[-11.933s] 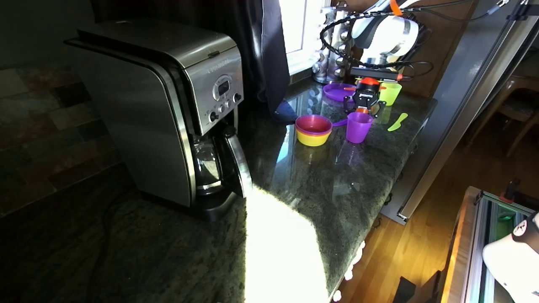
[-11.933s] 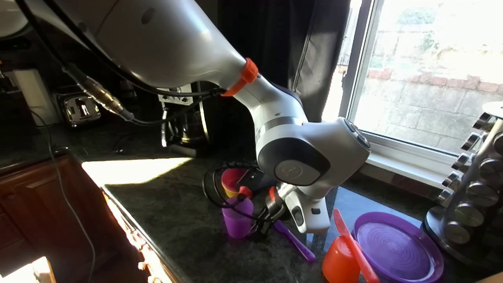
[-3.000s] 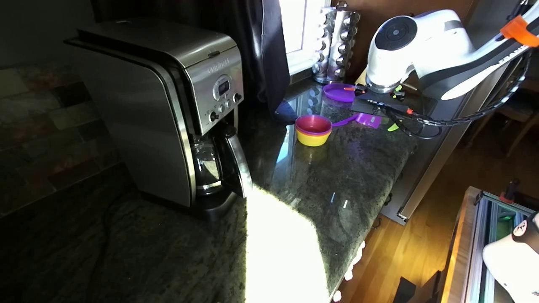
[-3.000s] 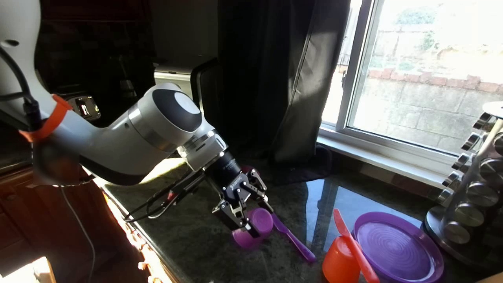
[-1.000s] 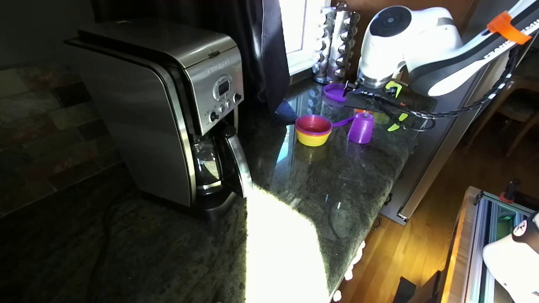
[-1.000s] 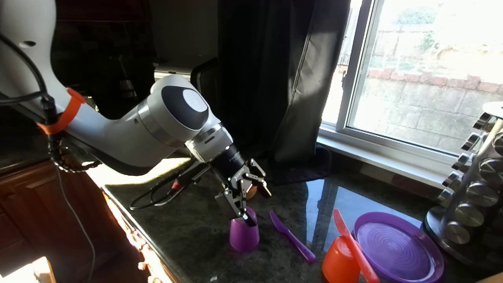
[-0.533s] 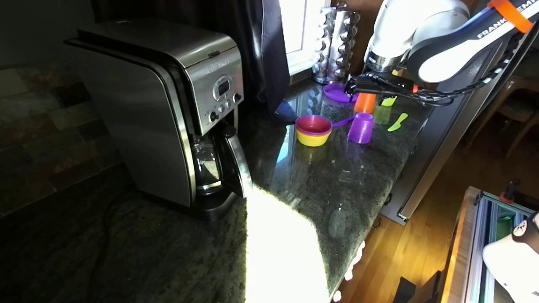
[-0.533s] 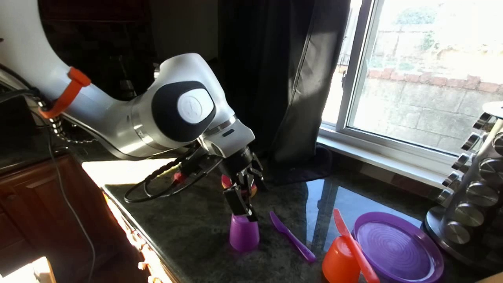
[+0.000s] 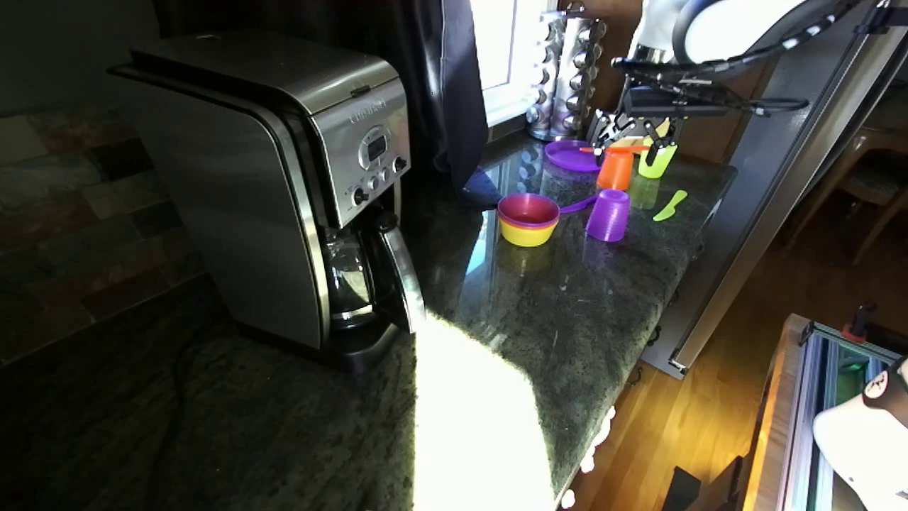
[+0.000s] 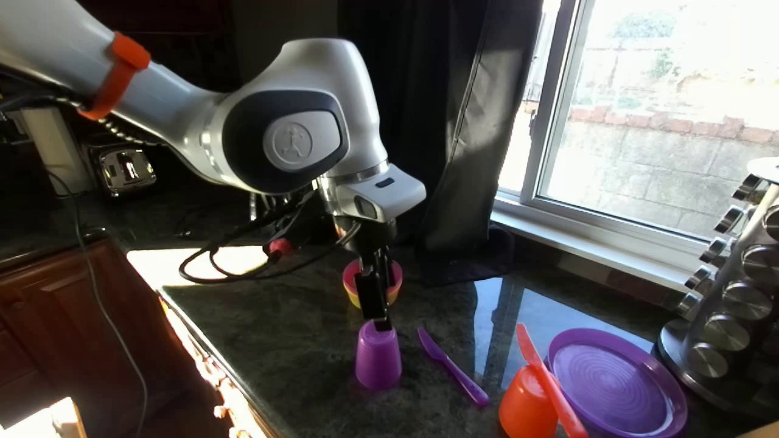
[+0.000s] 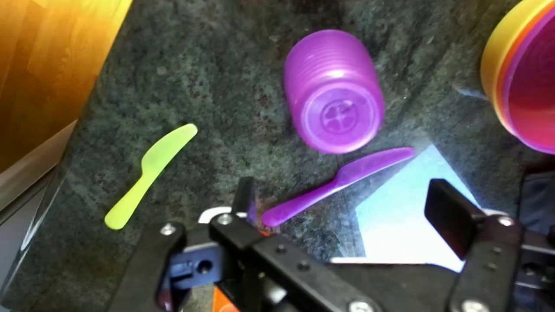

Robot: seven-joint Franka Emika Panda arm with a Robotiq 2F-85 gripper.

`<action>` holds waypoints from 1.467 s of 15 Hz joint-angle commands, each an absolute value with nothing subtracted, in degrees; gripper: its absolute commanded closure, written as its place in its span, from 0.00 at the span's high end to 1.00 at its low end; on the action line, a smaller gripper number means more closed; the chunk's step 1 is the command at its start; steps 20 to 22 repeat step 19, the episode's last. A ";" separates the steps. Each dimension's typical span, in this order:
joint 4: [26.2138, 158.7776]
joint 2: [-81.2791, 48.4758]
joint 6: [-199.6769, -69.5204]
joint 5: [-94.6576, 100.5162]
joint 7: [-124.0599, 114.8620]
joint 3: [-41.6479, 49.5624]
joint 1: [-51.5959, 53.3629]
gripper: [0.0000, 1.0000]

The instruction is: Turn the cup upside down

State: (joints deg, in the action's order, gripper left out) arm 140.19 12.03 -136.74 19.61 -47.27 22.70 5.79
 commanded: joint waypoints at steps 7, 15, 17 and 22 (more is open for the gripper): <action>131.39 13.76 -120.58 8.04 -17.87 14.18 -8.32 1.00; 131.86 13.73 -119.82 5.40 -10.38 12.52 -9.90 1.00; 131.85 13.69 -119.79 5.39 -10.18 12.18 -10.17 1.00; 131.85 13.67 -119.79 5.42 -10.20 11.99 -10.30 1.00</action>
